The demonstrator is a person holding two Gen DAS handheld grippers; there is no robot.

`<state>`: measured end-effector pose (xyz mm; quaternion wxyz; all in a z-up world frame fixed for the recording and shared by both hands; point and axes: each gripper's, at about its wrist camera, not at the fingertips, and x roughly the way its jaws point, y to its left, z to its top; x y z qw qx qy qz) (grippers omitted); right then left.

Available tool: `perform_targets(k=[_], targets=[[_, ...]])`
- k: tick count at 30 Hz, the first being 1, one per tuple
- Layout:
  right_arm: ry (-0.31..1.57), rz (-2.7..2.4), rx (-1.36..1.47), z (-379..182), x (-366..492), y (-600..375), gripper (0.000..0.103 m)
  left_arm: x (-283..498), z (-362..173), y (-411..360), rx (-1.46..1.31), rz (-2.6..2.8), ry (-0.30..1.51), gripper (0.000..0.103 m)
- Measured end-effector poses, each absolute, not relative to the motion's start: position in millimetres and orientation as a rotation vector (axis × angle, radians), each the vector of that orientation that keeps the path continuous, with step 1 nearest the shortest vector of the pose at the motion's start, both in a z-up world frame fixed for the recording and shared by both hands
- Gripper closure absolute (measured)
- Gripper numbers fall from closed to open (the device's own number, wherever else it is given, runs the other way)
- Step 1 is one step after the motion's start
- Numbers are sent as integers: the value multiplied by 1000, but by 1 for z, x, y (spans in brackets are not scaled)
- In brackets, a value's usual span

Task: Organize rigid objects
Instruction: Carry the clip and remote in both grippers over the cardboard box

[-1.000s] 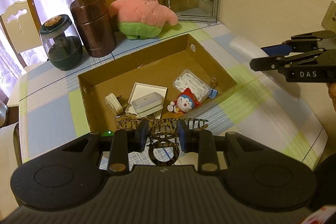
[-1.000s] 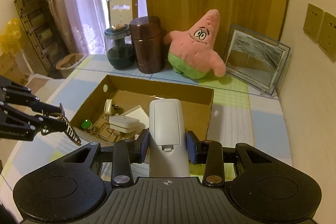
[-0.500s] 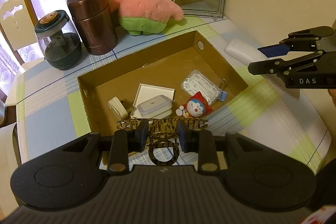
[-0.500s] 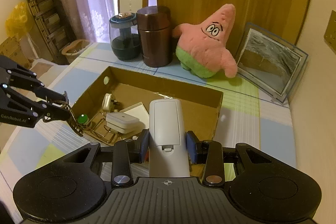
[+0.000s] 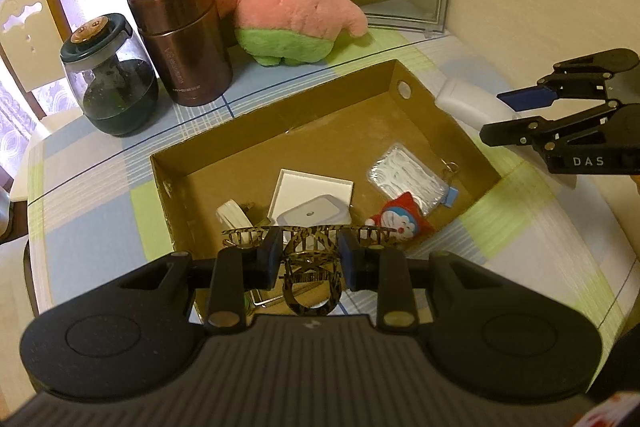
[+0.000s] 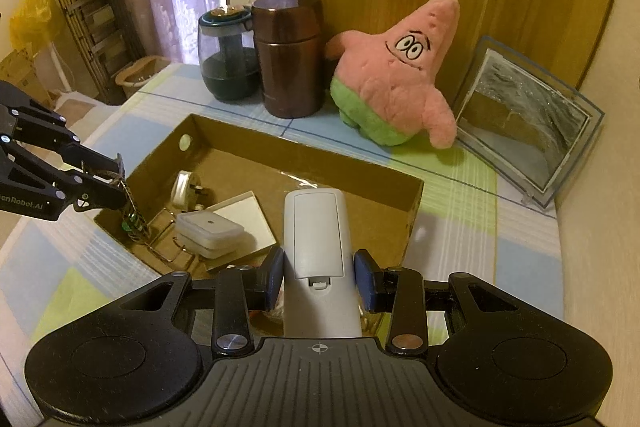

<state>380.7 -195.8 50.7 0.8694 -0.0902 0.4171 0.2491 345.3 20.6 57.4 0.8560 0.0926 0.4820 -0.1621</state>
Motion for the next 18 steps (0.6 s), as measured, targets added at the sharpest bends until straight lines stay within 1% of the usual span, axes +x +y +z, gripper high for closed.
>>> perform_targets(k=[18], targets=[[899, 511, -221, 32, 416, -188, 68, 392, 41, 20, 176, -316, 1028, 78]])
